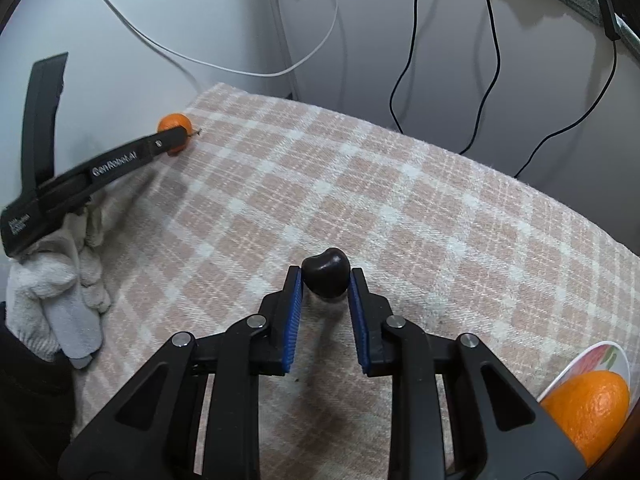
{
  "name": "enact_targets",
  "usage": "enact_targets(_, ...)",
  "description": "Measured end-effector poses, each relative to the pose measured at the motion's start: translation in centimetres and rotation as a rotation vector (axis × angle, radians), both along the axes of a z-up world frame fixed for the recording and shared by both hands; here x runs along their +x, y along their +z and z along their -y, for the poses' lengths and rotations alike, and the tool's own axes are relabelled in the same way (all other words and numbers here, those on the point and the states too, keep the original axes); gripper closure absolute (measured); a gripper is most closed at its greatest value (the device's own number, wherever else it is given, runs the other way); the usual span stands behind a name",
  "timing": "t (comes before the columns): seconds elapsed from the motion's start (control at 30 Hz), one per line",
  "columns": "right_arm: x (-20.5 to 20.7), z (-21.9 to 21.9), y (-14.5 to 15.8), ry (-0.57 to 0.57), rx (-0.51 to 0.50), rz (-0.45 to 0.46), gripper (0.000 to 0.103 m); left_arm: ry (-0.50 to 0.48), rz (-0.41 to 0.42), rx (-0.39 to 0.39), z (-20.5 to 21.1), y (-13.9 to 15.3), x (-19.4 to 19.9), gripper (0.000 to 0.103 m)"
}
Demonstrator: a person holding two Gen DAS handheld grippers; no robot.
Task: Organize fruits
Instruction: 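Carry the tangerine and the plum over the plate with both grippers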
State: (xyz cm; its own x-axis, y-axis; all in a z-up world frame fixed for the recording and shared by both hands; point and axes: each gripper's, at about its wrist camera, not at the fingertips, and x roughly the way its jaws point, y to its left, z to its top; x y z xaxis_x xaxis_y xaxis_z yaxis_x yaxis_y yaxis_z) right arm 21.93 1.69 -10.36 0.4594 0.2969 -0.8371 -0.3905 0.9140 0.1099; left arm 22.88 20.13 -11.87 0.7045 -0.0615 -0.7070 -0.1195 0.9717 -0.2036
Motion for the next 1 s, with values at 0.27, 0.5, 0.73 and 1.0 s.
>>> enact_targets(0.27, -1.8, 0.5, 1.8, 0.025, 0.056, 0.028, 0.079, -0.009, 0.032, -0.013, 0.8, 1.4, -1.9, 0.071)
enact_targets(0.5, -4.1, 2.3, 3.9, 0.043, 0.11, 0.071, 0.079, -0.05, 0.08, -0.019, 2.6, 3.4, -4.5, 0.071)
enact_targets(0.73, -6.5, 5.2, 5.9, 0.045, 0.145, 0.118, 0.079, -0.095, 0.115, -0.011, 5.3, 5.5, -7.4, 0.071)
enact_targets(1.0, -8.5, 9.5, 7.4, 0.029, 0.163, 0.169, 0.079, -0.181, 0.156, 0.004, 10.0, 7.5, -10.6, 0.071)
